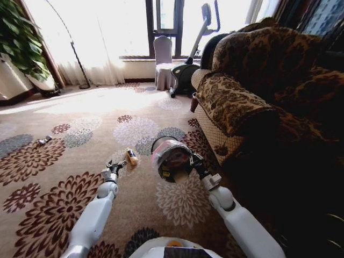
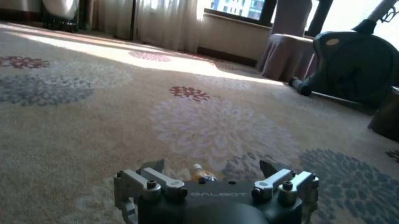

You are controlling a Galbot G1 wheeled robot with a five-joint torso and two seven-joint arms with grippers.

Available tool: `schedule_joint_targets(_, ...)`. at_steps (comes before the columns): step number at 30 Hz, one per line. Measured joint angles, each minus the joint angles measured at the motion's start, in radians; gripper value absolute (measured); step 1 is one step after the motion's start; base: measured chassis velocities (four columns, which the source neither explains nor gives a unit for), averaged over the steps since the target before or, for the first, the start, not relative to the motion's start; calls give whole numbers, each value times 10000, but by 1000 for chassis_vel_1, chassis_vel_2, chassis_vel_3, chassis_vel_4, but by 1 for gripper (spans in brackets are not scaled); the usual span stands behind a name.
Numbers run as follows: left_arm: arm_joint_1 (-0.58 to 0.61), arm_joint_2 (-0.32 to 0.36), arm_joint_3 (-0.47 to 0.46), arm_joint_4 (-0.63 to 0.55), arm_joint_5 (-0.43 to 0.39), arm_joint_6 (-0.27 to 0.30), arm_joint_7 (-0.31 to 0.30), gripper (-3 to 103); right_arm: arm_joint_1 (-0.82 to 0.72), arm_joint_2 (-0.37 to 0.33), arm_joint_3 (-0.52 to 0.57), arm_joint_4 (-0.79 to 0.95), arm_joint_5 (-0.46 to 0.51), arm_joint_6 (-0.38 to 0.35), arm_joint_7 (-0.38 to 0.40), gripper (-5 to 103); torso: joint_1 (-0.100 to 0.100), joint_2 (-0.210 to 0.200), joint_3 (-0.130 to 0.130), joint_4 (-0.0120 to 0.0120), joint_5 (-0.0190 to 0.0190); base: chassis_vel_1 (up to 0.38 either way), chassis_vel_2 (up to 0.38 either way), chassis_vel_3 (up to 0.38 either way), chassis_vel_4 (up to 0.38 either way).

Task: Pick up the trash from the ground and place it into the trash bin.

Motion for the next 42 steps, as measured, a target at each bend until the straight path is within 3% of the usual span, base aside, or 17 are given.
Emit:
schedule_joint_targets(2,-50,-5,24,7,-201,121,-69,100,-12,2,0,13,9,30,0,0,0,0,0,0,-2,-302,291,303,-310)
schedule_joint_targets(5,-526,-29,269,270,-1057,831,-552,100,-62,6,2,27,36,120,3,0,5,-1,3,-2,0,-292,270,310,-270)
schedule_joint_targets(12,-1222,23,623,969,-1622,1940,-1307,99,49,3,-129,-28,55,137,6,0,7,-1,3,-15,-3,-154,114,118,-126)
schedule_joint_targets(13,-1126,89,581,1002,-1690,2375,-1604,98,228,10,-272,-155,95,137,5,0,-1,-1,-1,-1,-4,0,0,0,0)
schedule_joint_targets(15,-1098,101,567,1002,-1746,2516,-1703,98,262,11,-299,-183,105,137,6,0,-2,0,-3,2,-4,0,0,0,0)
schedule_joint_targets(17,-1016,69,497,883,-2038,3157,-2103,97,285,-15,-329,-216,142,139,-1,0,-5,0,-4,6,-3,83,-31,-16,59)
schedule_joint_targets(25,-1468,48,769,1726,-2615,3268,-1986,97,236,-44,-277,-254,153,188,2,0,1,0,0,-8,-5,18,-4,-4,12)
schedule_joint_targets(30,-1797,-61,890,2497,-2636,3310,-1735,101,298,-60,-363,-266,186,189,0,0,0,0,0,-3,-6,0,0,0,0)
schedule_joint_targets(33,-1919,-117,890,2790,-2618,3312,-1628,97,332,-76,-382,-291,217,189,1,0,0,0,0,2,-5,0,0,0,0)
schedule_joint_targets(35,-2031,-159,889,3015,-2608,3300,-1563,93,330,-103,-382,-293,233,191,0,0,0,0,0,1,-2,0,0,0,0)
schedule_joint_targets(38,-2292,-263,938,3457,-2472,3129,-1387,77,265,-179,-323,-272,261,209,0,0,0,0,0,-6,-2,0,0,0,0)
schedule_joint_targets(39,-2292,-263,938,3457,-2472,3129,-1387,77,265,-179,-323,-272,261,209,0,0,0,0,0,-6,-2,0,0,0,0)
schedule_joint_targets(42,-2432,-309,972,3664,-2396,3069,-1194,60,195,-214,-254,-232,276,248,1,0,0,0,-1,-4,-2,0,0,0,0)
